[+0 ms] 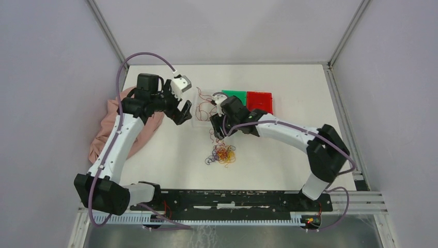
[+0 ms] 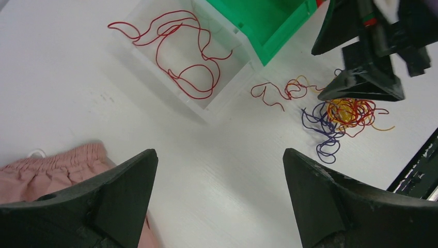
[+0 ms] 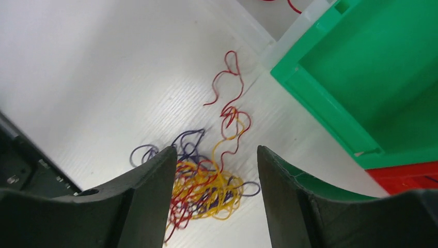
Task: Untangle the cables
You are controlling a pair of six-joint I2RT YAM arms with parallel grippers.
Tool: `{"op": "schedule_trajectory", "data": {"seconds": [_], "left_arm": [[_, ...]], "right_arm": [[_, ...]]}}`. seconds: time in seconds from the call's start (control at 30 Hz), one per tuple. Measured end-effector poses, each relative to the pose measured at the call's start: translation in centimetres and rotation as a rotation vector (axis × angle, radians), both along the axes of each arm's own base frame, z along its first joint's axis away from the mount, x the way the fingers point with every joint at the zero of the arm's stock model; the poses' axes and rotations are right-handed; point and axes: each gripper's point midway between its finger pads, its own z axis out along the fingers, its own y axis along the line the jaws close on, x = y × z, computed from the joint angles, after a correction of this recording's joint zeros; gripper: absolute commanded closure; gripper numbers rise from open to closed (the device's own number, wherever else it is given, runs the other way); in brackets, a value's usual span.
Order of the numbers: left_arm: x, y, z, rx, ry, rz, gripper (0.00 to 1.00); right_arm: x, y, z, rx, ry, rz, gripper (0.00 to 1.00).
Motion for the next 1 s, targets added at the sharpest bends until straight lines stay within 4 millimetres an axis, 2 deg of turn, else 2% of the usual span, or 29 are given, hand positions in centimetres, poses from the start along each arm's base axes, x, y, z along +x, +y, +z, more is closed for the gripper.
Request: {"op": "schedule_trajectory", "data": {"seconds": [0.13,0.27,0.37,0.5,0.6,0.73,0.8,0.9,1.0], "left_arm": [[0.6,1.7,0.0,-0.020,0.006,0.048,0.03],[0.8,2.5,0.2,-0.034,0.006,0.069,0.03],[0.5,2.4,0.6,-0.047,-0.004,0.060,0.03],[0.0,2.2,1.4,-0.060,-0.027,0.049,0.04],[-0.3,2.1,1.9,-0.070,-0.038,0.040,0.04],[-0.6,2.0,2.3,-0.077,-0.053,0.035,0.05],[-0.7,2.0,2.6,-0.078,-0.061,0.034,0.05],[-1.0,2.0,2.9,-0.083,-0.072,0.030,0.05],[-1.3,1.7,3.1,-0.095,-0.075,0.016,0.05]], "right_arm": [[2.0,1.3,-3.1,-0.120,0.023,-0.008,0.38],[4.3,3.0,-6.1,-0.206,0.020,-0.010,0.40],[4.8,3.0,-8.6,-0.275,0.036,-0.009,0.40],[4.9,2.5,-10.6,-0.333,0.056,-0.006,0.43],[5.2,3.0,-10.4,-0.323,0.045,-0.004,0.54],[5.3,3.6,-10.3,-0.291,0.044,-0.003,0.85],[5.3,4.0,-10.4,-0.268,0.045,-0.001,0.96],[4.8,4.0,-10.2,-0.245,0.051,0.006,1.00],[4.5,4.2,-8.5,-0.207,0.042,0.019,1.00]]}}
